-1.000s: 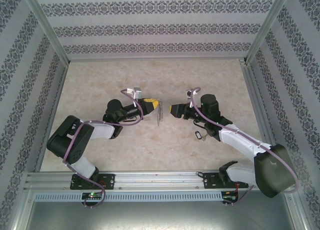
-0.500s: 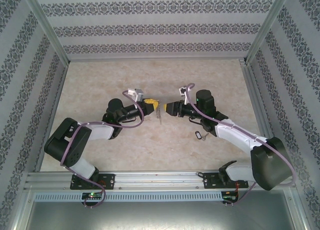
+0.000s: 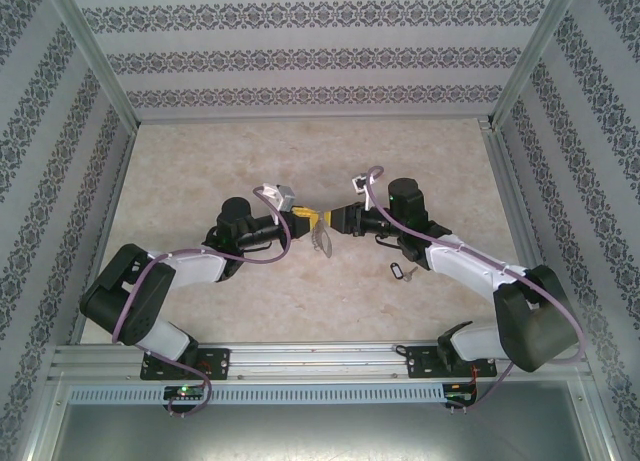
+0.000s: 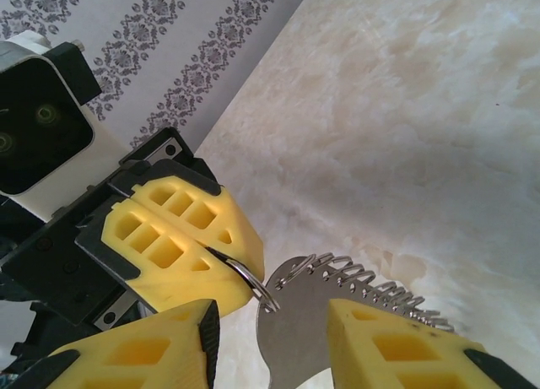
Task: Put the keys on the keyring
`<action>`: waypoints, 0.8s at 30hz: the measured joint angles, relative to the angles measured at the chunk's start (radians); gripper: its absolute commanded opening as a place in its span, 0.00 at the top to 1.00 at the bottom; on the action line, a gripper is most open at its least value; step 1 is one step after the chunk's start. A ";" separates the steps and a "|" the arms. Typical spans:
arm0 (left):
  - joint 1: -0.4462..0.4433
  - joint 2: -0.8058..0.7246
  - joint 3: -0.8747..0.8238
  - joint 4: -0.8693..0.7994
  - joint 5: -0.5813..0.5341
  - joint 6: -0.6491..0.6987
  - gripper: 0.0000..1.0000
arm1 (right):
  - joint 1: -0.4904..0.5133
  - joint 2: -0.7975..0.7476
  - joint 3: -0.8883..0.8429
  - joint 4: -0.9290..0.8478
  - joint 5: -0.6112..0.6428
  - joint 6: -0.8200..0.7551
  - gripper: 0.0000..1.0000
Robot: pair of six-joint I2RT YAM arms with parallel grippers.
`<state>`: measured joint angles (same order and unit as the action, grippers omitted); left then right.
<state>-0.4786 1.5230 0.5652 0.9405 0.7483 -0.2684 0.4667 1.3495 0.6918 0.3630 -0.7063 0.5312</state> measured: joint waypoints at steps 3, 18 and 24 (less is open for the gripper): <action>0.000 0.000 0.000 -0.004 0.000 0.000 1.00 | 0.008 0.003 0.001 0.000 -0.014 -0.008 0.62; -0.013 0.000 0.006 -0.011 0.006 0.000 1.00 | 0.016 0.035 0.031 0.000 -0.034 -0.023 0.89; -0.012 0.000 0.006 -0.019 -0.006 -0.002 0.98 | 0.016 0.035 0.031 0.000 -0.055 -0.040 1.00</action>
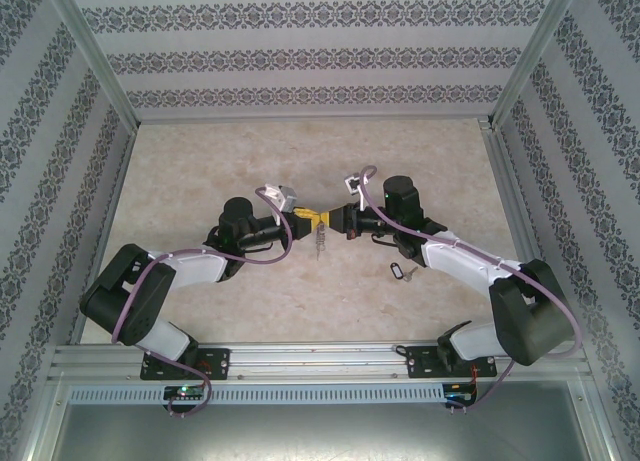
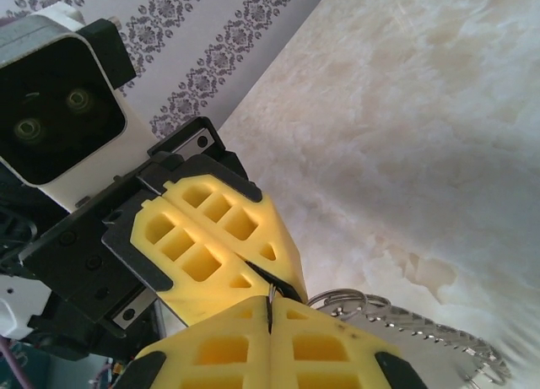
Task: Put the keys on the keyring
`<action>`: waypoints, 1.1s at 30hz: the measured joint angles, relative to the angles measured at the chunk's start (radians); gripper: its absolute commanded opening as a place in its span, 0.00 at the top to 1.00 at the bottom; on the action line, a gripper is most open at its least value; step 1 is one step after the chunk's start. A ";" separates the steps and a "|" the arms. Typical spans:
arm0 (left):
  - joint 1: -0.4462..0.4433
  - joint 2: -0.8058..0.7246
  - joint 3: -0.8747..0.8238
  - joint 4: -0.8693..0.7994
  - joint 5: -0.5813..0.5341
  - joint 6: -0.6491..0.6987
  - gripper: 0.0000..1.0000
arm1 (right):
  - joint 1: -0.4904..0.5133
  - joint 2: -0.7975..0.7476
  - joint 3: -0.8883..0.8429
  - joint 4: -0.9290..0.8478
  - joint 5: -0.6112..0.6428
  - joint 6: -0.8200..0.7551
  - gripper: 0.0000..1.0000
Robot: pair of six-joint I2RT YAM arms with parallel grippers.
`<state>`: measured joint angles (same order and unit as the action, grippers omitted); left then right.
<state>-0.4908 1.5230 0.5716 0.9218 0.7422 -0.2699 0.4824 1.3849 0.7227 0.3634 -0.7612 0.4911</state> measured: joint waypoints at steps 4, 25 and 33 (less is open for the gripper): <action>-0.001 0.000 0.001 0.000 -0.011 -0.029 0.83 | 0.000 0.000 0.000 0.000 0.006 0.000 1.00; -0.001 -0.042 0.018 0.004 -0.012 -0.185 0.80 | -0.003 -0.078 -0.034 0.061 0.032 -0.027 1.00; -0.001 0.028 0.018 0.118 0.045 -0.286 0.79 | -0.005 -0.078 -0.051 0.091 0.037 -0.026 1.00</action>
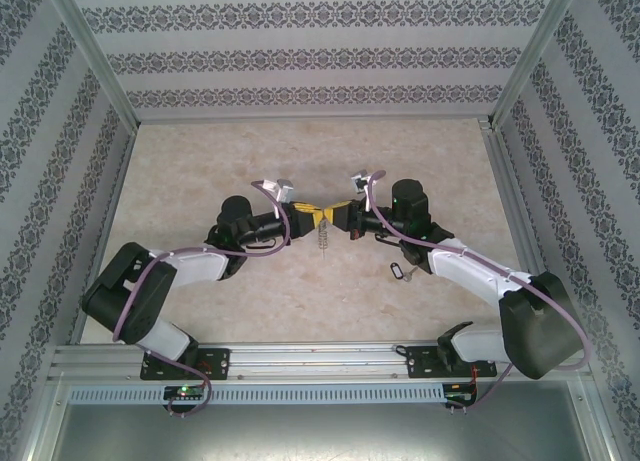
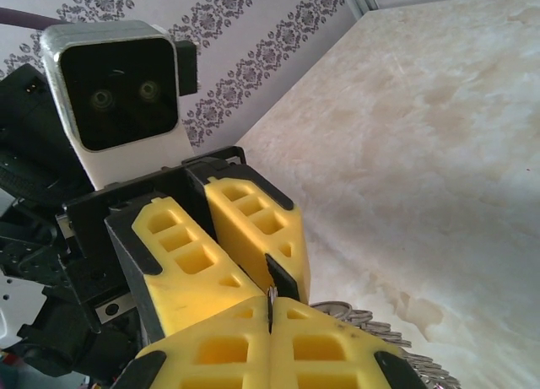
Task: Put the keys on the keyring
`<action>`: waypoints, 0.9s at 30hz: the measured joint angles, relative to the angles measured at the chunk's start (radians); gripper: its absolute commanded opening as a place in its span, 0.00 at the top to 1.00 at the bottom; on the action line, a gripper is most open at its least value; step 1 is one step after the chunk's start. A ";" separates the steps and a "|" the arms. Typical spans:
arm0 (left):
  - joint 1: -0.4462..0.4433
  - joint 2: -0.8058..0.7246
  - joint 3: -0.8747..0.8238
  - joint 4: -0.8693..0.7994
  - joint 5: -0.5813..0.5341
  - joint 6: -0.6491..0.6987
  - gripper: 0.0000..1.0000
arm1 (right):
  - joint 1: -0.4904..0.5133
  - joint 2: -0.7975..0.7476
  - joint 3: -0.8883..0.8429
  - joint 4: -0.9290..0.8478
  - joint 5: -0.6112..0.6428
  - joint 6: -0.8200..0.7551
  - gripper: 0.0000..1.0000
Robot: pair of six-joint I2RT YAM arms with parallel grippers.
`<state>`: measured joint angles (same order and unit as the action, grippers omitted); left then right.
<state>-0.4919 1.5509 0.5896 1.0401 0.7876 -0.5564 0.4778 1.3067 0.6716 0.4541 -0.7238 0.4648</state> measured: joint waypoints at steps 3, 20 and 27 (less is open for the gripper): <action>0.000 0.028 0.000 0.048 0.021 -0.043 0.81 | -0.005 0.000 -0.007 0.003 0.001 0.002 1.00; 0.001 0.077 0.000 0.187 0.028 -0.157 1.00 | -0.018 0.000 -0.007 0.030 0.001 0.003 1.00; 0.003 0.088 0.000 0.211 0.027 -0.171 1.00 | -0.018 0.005 -0.007 0.044 0.001 0.003 1.00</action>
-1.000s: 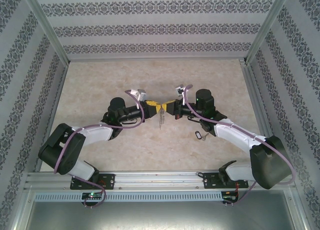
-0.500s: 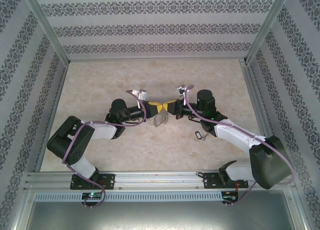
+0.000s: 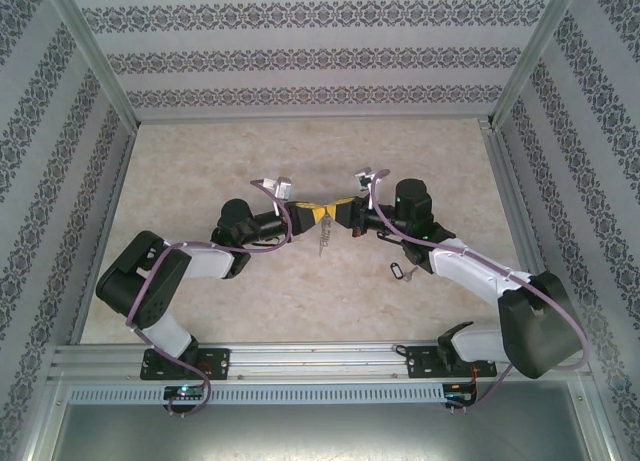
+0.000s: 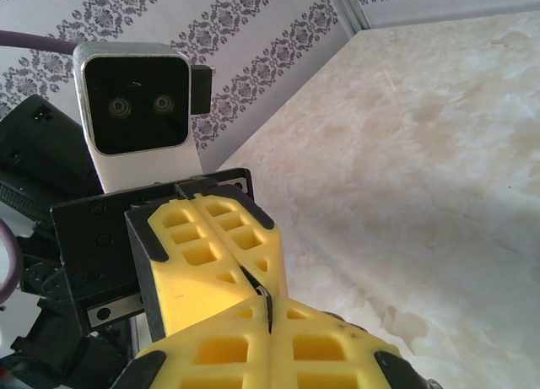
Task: Put the keys on the keyring
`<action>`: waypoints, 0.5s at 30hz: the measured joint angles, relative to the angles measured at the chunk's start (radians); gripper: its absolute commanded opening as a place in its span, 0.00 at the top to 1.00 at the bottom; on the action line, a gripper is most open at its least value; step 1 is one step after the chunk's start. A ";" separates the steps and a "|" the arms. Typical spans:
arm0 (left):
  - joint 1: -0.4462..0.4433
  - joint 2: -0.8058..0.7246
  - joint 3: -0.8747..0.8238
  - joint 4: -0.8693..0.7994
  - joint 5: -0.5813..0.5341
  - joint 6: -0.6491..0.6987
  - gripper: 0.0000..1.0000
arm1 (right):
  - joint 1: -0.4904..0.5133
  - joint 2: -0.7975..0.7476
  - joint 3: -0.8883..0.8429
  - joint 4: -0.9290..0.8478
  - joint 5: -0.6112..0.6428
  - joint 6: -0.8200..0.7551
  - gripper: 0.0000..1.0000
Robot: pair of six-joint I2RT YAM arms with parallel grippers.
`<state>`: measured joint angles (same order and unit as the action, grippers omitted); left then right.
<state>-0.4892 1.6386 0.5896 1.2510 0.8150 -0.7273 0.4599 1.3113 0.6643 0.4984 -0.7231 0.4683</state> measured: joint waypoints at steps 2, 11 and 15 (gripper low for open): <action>0.000 0.001 0.000 0.002 0.000 0.000 1.00 | 0.000 0.000 0.000 0.000 0.000 0.000 1.00; -0.003 0.000 0.000 0.005 0.015 0.048 1.00 | -0.047 -0.027 -0.022 -0.008 0.034 0.035 0.42; -0.003 -0.015 -0.004 -0.023 -0.002 0.133 1.00 | -0.095 -0.094 -0.048 -0.032 0.075 0.055 0.39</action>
<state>-0.4919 1.6234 0.5854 1.2282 0.8135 -0.5945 0.3653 1.2175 0.6167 0.4667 -0.6483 0.5232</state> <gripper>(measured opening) 0.066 0.589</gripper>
